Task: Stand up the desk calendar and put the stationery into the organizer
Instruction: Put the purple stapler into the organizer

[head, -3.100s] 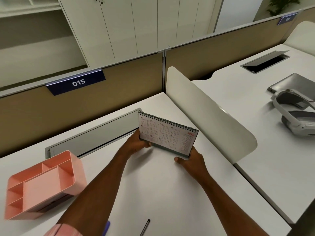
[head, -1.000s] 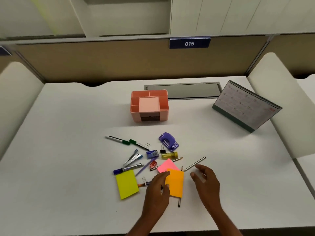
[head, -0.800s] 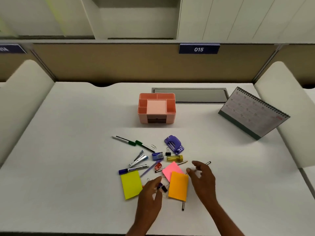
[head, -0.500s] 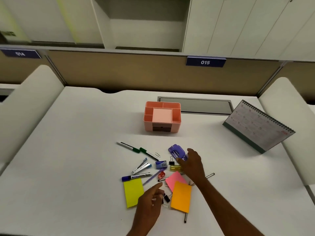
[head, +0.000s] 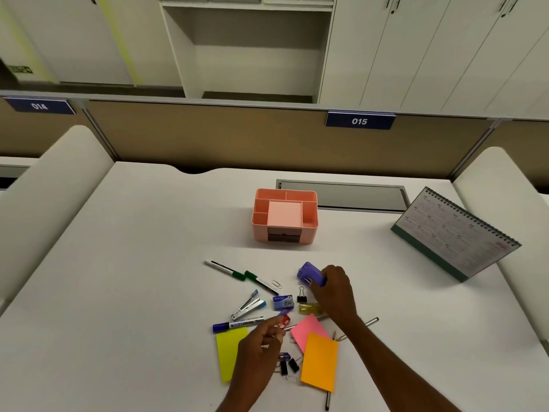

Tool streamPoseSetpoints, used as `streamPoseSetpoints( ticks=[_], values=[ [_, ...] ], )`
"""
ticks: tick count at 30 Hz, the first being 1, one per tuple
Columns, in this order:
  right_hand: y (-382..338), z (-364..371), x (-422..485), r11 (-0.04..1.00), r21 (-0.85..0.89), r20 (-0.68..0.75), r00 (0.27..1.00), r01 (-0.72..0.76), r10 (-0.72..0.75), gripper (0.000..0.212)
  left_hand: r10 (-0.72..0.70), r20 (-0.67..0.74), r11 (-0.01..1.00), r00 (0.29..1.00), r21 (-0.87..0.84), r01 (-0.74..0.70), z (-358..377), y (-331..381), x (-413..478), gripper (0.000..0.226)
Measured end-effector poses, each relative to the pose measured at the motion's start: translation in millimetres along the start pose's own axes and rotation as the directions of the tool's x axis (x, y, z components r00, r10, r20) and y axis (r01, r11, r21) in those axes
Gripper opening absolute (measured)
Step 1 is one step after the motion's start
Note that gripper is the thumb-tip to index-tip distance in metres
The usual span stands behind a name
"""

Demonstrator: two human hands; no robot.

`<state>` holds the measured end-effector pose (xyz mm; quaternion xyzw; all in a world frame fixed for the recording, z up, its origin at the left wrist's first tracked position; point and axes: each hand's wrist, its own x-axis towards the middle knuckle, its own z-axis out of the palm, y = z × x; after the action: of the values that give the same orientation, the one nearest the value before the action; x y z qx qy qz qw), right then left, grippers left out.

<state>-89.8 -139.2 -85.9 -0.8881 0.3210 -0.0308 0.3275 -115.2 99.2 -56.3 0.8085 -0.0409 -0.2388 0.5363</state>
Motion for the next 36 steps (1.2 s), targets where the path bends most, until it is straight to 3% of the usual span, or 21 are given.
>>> streamPoseSetpoints(
  ticks=[4, 12, 17, 20, 27, 31, 36],
  values=[
    [-14.8, -22.5, -1.2, 0.994, 0.105, -0.008, 1.0, 0.027, -0.026, 0.032, 0.073, 0.013, 0.997, 0.997, 0.01, -0.073, 2.4, 25.3, 20.0, 0.03],
    [-62.1, -72.0, -13.8, 0.964, 0.248, 0.057, 0.992, 0.095, -0.112, 0.04, 0.358, 0.195, 0.906, 0.913, 0.166, -0.39, 21.0, 77.7, 77.0, 0.086],
    [-84.6, -95.2, -16.0, 0.943, 0.32, 0.088, 0.989, 0.089, -0.123, 0.044, 0.487, 0.166, 0.847, 0.857, 0.148, -0.51, 21.7, 96.2, 98.1, 0.076],
    [-89.0, -112.8, -10.5, 0.927, 0.366, 0.148, 0.978, 0.081, -0.144, 0.054, 0.472, 0.195, 0.864, 0.859, 0.091, -0.496, 15.0, 105.9, 109.2, 0.078],
    [-98.0, -138.8, 18.4, 0.938, 0.268, 0.158, 0.95, 0.219, -0.267, 0.056, 0.434, 0.267, 0.88, 0.86, 0.081, -0.469, 8.1, 125.2, 137.8, 0.085],
    [-102.6, -141.9, 46.7, 0.937, 0.216, 0.064, 0.954, 0.274, -0.294, 0.058, 0.441, 0.21, 0.85, 0.872, 0.214, -0.481, 11.1, 132.5, 155.1, 0.091],
    [-105.8, -139.0, 83.6, 0.942, 0.193, -0.028, 0.962, 0.274, -0.273, 0.058, 0.436, 0.218, 0.743, 0.873, 0.459, -0.486, 17.6, 124.7, 175.9, 0.084]
  ],
)
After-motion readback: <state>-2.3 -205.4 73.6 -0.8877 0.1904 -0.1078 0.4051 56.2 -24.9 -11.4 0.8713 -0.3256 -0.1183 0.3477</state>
